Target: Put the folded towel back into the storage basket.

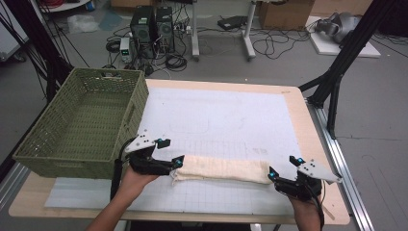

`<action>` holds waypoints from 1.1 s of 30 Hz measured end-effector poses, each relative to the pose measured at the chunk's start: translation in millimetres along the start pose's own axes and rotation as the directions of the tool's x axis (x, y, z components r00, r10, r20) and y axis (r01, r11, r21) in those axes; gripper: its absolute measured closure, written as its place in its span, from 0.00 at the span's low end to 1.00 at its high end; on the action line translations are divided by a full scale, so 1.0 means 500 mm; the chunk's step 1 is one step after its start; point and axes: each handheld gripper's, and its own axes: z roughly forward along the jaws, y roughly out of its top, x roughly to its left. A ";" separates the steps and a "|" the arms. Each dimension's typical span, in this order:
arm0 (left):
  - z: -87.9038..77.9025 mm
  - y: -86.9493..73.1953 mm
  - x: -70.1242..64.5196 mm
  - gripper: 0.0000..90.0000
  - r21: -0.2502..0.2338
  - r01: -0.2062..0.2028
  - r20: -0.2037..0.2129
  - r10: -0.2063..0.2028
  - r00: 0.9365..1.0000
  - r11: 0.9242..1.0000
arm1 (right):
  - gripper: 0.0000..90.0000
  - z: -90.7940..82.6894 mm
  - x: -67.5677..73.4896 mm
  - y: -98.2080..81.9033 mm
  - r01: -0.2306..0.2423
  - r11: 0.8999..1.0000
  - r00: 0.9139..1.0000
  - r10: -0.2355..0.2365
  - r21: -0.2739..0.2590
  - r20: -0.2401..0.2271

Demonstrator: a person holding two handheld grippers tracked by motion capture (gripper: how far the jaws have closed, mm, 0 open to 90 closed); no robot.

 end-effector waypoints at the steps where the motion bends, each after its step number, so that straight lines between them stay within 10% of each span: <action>1: 0.003 0.000 0.000 0.20 0.008 0.001 0.004 -0.001 1.000 1.000 | 0.18 0.000 0.000 0.000 -0.001 1.000 1.000 0.001 0.000 0.000; 12: 0.041 -0.011 0.006 0.23 0.120 0.005 -0.026 -0.001 1.000 0.993 | 0.18 0.001 -0.002 -0.001 0.003 1.000 1.000 -0.003 0.003 0.000; 20: 0.071 -0.033 0.013 0.30 0.254 0.008 -0.089 0.016 0.996 0.967 | 0.18 0.001 -0.002 -0.001 0.002 1.000 1.000 -0.002 0.003 0.001; 33: 0.093 -0.067 0.010 0.41 0.340 0.028 -0.099 0.006 0.995 0.940 | 0.19 0.001 -0.004 -0.001 0.005 1.000 1.000 -0.005 0.006 0.005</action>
